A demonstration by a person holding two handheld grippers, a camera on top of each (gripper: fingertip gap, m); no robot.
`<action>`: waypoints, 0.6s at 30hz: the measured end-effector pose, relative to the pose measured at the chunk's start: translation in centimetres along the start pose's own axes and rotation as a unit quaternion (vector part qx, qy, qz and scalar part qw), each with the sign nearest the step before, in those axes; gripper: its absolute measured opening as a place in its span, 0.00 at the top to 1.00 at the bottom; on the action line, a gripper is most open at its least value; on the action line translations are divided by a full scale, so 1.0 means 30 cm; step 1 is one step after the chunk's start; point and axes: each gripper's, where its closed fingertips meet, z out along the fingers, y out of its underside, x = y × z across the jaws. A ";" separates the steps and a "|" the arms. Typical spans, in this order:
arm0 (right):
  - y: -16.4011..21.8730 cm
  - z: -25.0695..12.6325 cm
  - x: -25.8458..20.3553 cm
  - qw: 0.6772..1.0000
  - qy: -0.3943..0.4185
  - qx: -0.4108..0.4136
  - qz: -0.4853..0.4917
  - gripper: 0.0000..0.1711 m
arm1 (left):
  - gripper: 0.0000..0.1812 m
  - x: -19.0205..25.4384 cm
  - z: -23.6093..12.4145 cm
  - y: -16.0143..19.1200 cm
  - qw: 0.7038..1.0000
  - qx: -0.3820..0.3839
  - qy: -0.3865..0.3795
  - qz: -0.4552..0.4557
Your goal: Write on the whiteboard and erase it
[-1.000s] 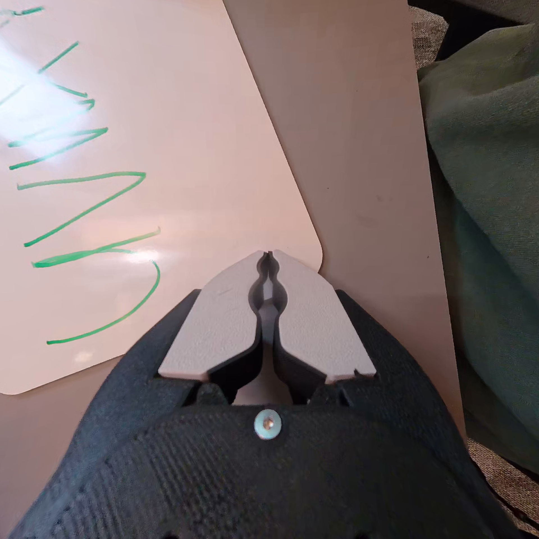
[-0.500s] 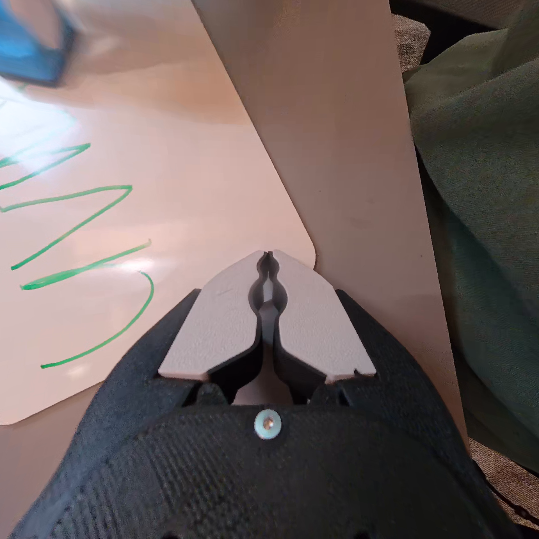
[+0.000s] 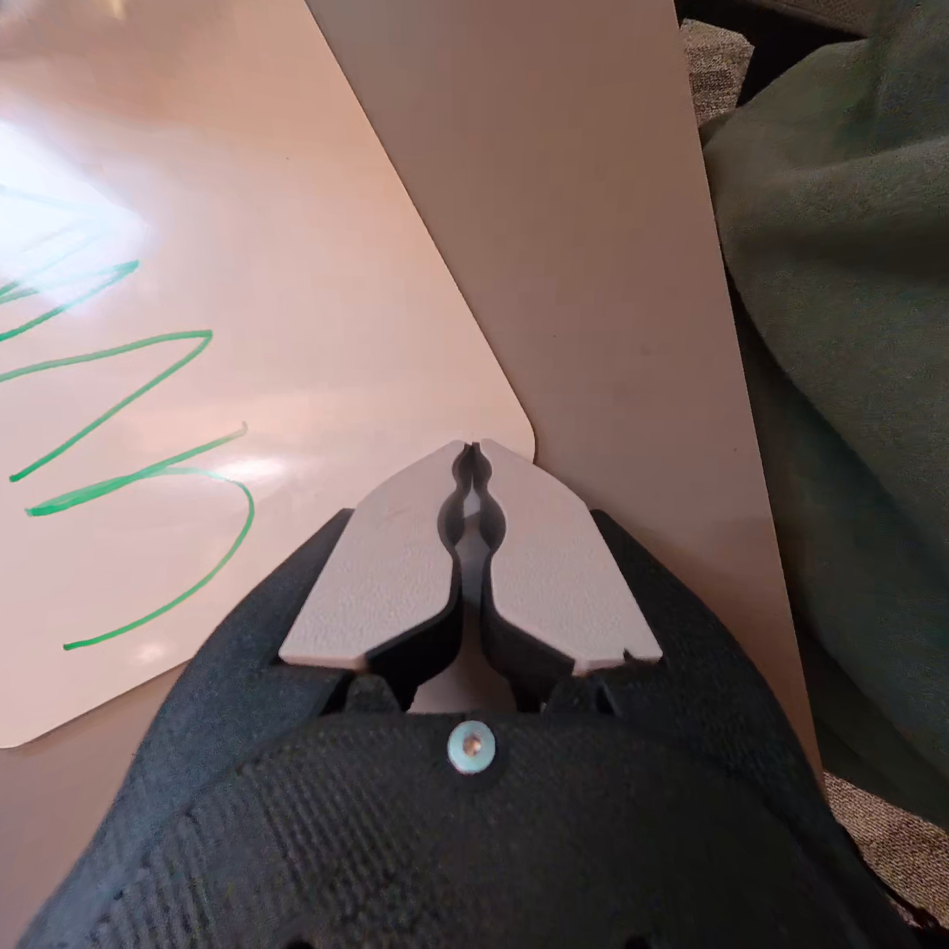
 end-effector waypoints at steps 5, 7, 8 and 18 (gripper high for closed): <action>-0.108 0.040 -0.089 0.999 0.002 -0.011 -0.047 0.72 | 1.00 0.002 0.000 0.000 1.000 0.000 0.006 -0.001; -0.078 0.040 0.071 1.000 0.016 -0.005 0.025 0.73 | 1.00 0.002 0.000 -0.001 1.000 -0.001 0.002 0.002; -0.050 0.030 0.097 0.999 0.019 -0.008 0.031 0.73 | 1.00 0.002 0.000 0.000 1.000 -0.002 -0.001 0.004; -0.150 0.067 -0.005 1.000 -0.010 0.004 -0.024 0.73 | 1.00 -0.002 0.000 0.000 1.000 -0.001 -0.004 0.000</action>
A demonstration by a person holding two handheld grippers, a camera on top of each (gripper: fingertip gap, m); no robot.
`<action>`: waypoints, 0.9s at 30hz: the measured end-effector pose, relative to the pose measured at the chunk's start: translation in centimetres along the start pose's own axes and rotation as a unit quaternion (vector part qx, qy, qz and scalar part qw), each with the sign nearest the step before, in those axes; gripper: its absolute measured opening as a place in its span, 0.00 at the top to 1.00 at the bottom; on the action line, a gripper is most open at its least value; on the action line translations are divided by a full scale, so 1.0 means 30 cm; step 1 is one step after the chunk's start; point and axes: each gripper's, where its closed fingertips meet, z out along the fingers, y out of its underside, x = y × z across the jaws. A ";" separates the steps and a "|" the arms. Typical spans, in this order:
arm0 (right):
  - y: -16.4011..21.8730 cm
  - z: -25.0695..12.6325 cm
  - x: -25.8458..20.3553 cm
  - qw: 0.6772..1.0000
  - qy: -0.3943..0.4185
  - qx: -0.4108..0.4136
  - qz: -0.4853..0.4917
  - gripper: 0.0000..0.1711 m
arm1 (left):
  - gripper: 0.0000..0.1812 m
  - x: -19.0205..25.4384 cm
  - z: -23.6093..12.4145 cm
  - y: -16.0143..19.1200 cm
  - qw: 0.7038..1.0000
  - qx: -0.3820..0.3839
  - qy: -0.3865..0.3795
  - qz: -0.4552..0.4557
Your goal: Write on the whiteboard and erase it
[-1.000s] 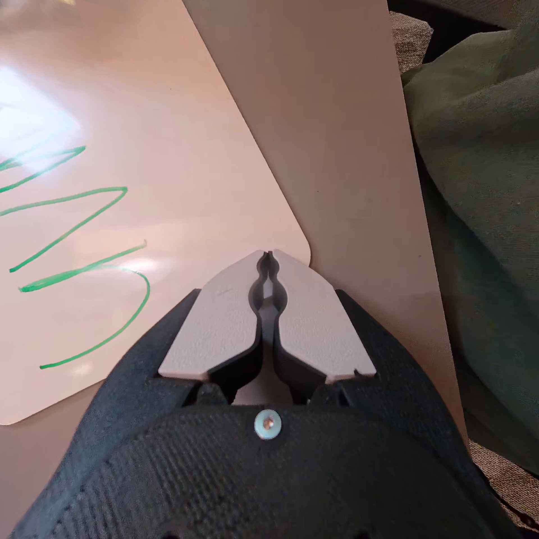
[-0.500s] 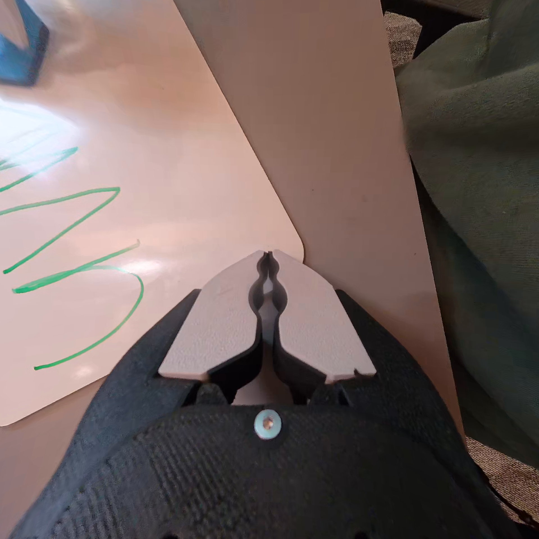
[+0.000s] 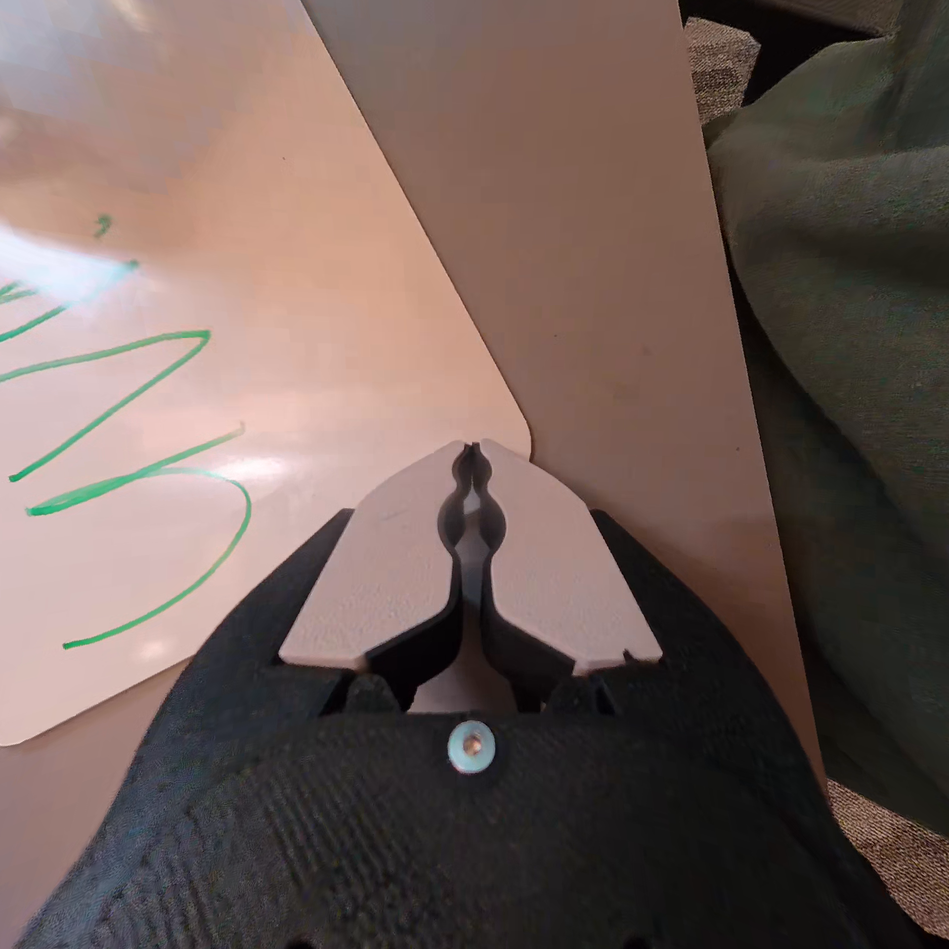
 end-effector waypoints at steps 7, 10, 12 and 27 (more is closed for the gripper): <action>-0.061 0.002 -0.345 0.987 -0.048 -0.013 -0.154 0.73 | 1.00 0.001 0.001 -0.001 1.000 0.003 0.007 -0.004; -0.063 0.024 -0.066 0.999 -0.014 0.012 -0.026 0.73 | 1.00 0.002 0.001 -0.001 1.000 0.002 0.002 -0.002; -0.001 -0.001 -0.046 1.000 -0.013 0.005 -0.022 0.73 | 1.00 0.002 0.000 -0.001 1.000 0.003 0.002 -0.002; -0.091 0.004 -0.527 0.979 -0.073 0.003 -0.189 0.73 | 1.00 0.015 -0.001 0.000 1.000 -0.003 0.008 0.006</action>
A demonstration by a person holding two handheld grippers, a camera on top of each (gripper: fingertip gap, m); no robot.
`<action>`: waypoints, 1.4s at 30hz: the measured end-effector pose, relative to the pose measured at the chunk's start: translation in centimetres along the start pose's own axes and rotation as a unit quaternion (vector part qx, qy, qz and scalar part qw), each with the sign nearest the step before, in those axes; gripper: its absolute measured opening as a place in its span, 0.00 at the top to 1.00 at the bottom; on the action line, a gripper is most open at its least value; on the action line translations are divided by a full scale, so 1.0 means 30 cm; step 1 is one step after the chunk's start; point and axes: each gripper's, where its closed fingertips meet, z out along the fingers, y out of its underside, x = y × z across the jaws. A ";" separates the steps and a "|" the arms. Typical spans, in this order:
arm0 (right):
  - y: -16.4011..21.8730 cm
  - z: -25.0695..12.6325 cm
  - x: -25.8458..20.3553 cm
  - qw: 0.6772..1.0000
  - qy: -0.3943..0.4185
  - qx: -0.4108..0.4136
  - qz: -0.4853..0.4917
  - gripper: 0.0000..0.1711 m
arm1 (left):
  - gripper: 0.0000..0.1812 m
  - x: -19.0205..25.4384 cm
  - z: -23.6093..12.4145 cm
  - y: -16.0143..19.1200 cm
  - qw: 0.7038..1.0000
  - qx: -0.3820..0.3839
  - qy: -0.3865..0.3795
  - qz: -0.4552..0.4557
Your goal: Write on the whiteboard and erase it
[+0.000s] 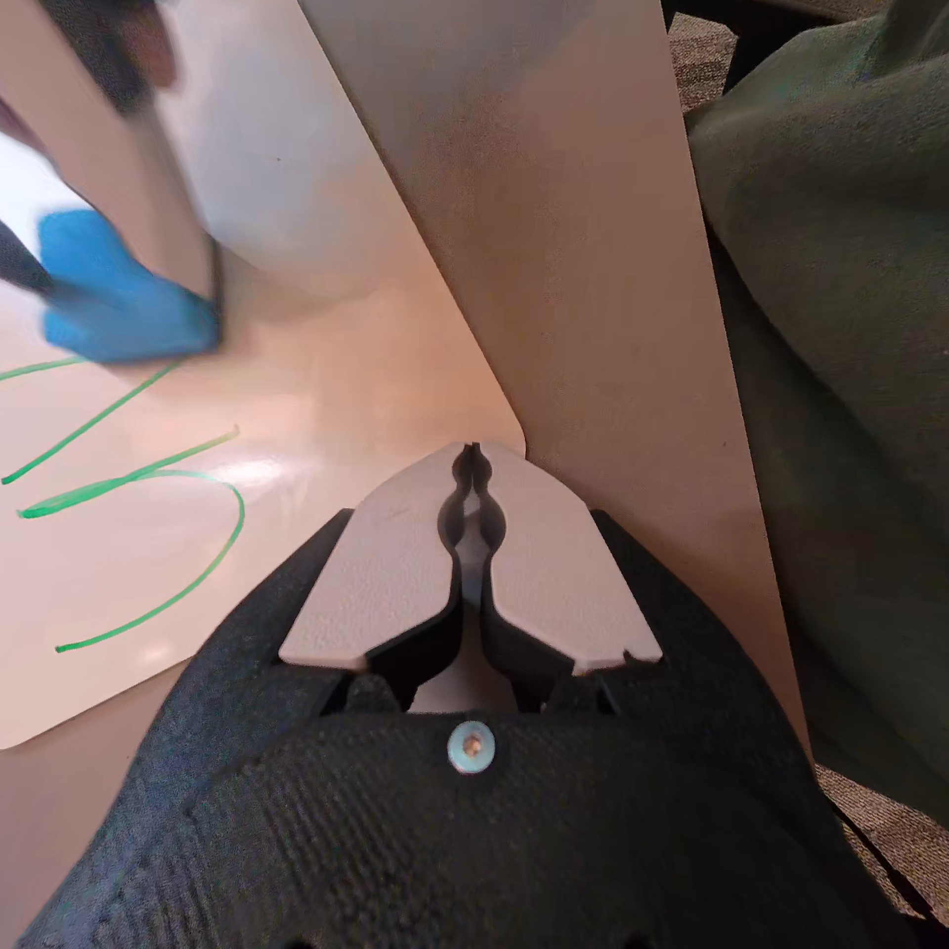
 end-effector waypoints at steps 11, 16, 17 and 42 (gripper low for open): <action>0.005 -0.001 0.014 1.000 -0.003 -0.016 -0.005 0.73 | 1.00 -0.009 0.001 0.002 1.000 -0.005 -0.014 0.008; 0.006 0.029 0.369 0.989 0.050 0.029 0.138 0.73 | 1.00 -0.014 0.013 0.003 1.000 -0.007 -0.026 0.014; 0.024 0.022 0.367 0.989 0.048 0.027 0.137 0.73 | 1.00 -0.014 0.013 0.003 1.000 -0.006 -0.025 0.011; -0.159 0.071 0.052 0.999 -0.022 0.006 -0.032 0.73 | 1.00 -0.065 -0.021 0.031 0.999 -0.001 -0.005 -0.036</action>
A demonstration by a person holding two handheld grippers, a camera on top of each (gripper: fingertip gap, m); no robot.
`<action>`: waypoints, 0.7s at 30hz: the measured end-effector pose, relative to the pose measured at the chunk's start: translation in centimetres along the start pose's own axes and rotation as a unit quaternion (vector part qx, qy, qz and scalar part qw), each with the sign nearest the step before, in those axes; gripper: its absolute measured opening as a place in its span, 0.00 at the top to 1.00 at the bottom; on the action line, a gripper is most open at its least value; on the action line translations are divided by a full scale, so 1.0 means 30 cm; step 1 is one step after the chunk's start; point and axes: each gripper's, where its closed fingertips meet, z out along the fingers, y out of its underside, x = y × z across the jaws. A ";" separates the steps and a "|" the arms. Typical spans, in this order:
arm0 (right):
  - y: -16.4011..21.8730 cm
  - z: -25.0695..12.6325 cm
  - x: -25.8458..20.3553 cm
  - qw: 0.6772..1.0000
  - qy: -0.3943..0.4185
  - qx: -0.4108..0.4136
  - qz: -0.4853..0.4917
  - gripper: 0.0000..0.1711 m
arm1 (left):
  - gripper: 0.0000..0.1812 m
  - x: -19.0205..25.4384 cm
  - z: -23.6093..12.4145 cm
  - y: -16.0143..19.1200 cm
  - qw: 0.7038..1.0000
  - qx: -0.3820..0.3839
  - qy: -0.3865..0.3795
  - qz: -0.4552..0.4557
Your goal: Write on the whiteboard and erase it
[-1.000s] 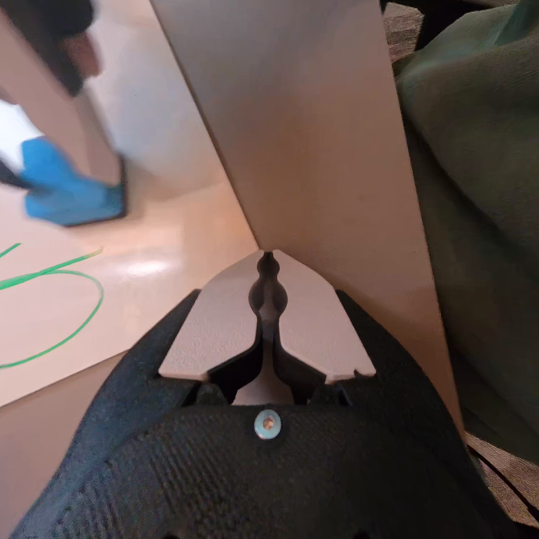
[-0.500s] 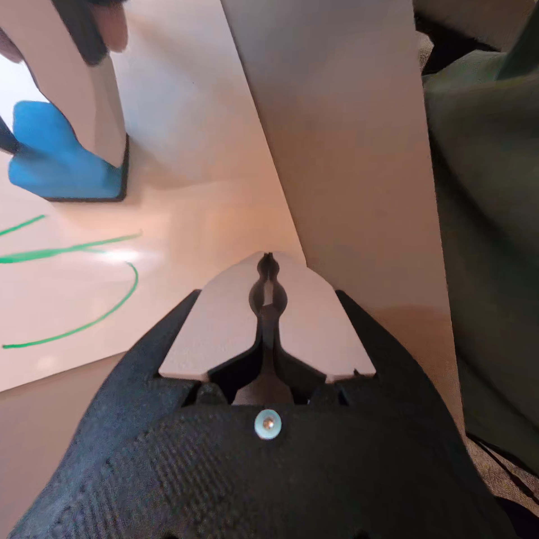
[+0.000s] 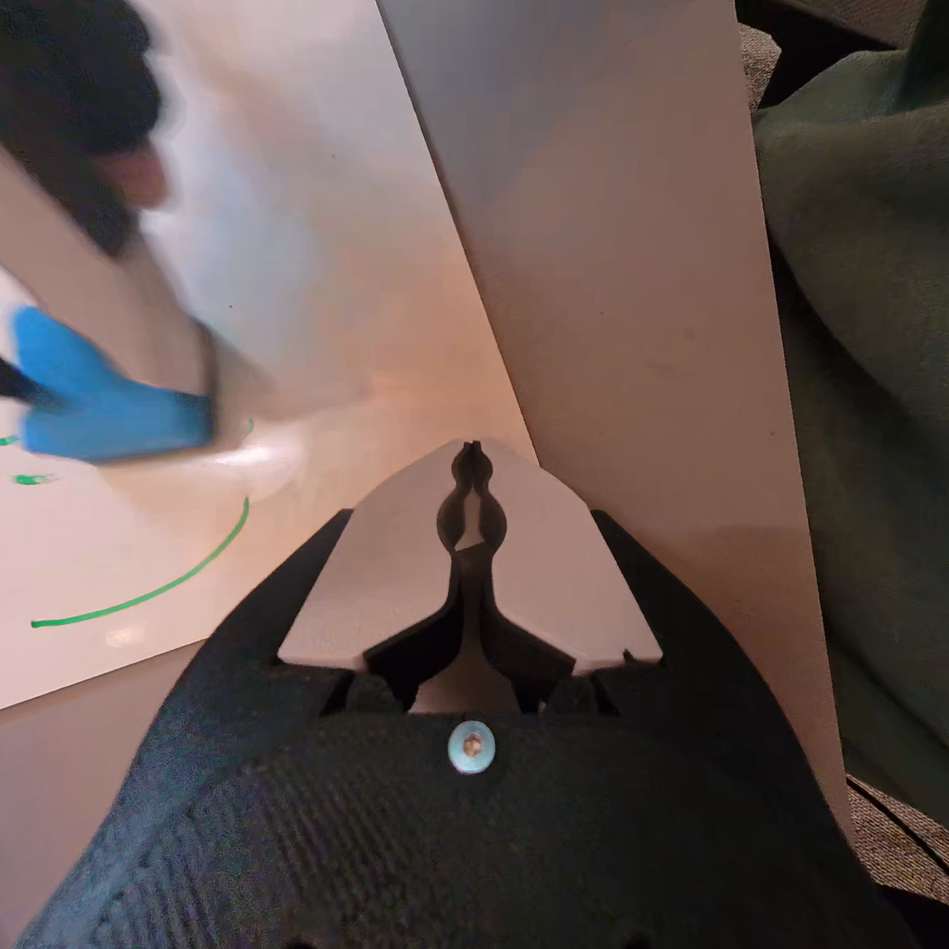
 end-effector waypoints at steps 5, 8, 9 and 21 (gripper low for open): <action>-0.053 0.036 0.196 0.996 0.040 0.042 0.065 0.73 | 1.00 0.008 0.003 -0.005 1.000 0.002 -0.001 0.003; 0.027 0.000 0.161 0.997 0.023 0.038 0.061 0.73 | 1.00 0.003 0.001 -0.003 1.000 0.001 -0.012 0.006; 0.023 -0.004 0.070 0.999 0.004 0.027 0.025 0.73 | 1.00 0.003 0.001 -0.003 1.000 0.002 -0.011 0.006; -0.066 0.024 -0.051 0.999 -0.017 0.029 -0.036 0.73 | 1.00 0.014 0.003 -0.007 1.000 -0.002 -0.016 0.016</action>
